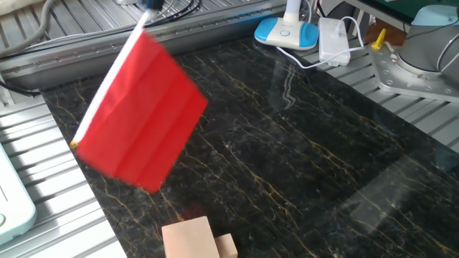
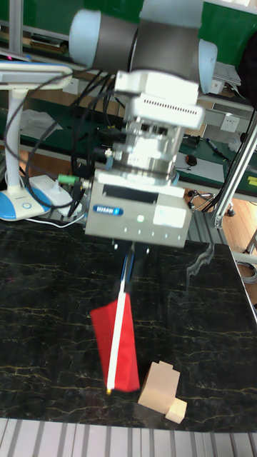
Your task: Wave the flag
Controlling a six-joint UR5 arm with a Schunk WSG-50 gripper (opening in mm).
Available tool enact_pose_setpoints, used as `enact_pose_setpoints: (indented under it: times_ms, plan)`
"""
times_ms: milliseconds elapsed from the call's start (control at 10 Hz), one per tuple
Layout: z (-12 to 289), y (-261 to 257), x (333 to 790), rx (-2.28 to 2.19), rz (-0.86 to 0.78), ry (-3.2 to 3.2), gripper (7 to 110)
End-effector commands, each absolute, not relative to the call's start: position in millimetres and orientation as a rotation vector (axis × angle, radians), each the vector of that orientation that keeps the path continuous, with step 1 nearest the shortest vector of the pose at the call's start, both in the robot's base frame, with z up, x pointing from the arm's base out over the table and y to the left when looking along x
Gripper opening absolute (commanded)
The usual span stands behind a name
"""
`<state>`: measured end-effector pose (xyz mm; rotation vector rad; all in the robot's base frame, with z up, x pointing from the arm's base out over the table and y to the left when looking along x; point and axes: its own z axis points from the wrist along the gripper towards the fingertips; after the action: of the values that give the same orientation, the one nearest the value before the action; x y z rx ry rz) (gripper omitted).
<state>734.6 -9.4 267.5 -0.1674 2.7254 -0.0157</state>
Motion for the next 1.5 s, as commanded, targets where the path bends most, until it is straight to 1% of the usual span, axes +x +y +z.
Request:
enact_pose_setpoints:
  times_ms: [0, 200, 300, 600, 700, 1100, 1300, 1400]
  plan:
    - [246.2, -11.3, 752.2, -0.192, -0.006, 2.669, 7]
    - [234.8, -18.4, 750.9, -0.207, -0.009, 2.659, 7]
    - [229.4, -21.1, 739.8, -0.21, -0.005, 2.698, 7]
    - [208.8, -33.2, 683.2, -0.327, -0.012, 2.884, 7]
    - [205.2, -40.9, 677.8, -0.334, -0.03, 2.883, 7]
    - [207.9, -44.5, 695.5, -0.236, -0.036, 2.812, 7]
    - [207.8, -35.6, 707.4, -0.177, 0.044, 2.777, 7]
    - [209.2, -36.4, 711.2, -0.17, 0.053, 2.768, 7]
